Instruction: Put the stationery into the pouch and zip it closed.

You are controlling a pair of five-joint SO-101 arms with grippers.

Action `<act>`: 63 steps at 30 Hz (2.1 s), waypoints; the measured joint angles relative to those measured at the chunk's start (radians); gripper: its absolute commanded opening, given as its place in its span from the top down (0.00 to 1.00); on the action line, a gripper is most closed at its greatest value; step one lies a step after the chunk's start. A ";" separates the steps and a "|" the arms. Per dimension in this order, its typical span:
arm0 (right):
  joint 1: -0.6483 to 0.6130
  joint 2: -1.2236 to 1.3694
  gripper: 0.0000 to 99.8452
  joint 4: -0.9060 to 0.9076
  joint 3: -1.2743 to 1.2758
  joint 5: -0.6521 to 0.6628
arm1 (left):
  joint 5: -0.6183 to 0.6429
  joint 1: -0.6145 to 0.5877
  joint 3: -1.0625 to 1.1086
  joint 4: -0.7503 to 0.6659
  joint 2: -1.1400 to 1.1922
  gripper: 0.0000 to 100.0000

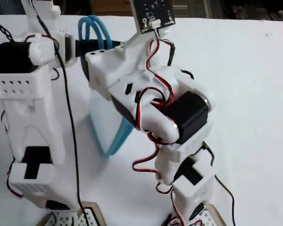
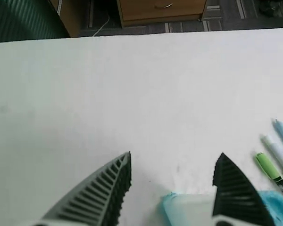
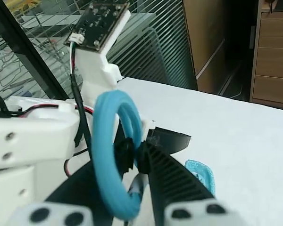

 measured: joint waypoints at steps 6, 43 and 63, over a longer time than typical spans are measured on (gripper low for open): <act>0.000 0.000 0.98 0.000 0.000 0.000 | 0.000 0.037 -0.054 0.006 0.000 0.71; 0.184 0.000 0.98 0.000 0.000 0.000 | -0.089 -0.051 0.244 0.011 -0.003 0.71; -0.064 0.020 0.98 -0.129 0.000 0.000 | -0.037 -0.348 0.534 0.011 -0.390 0.71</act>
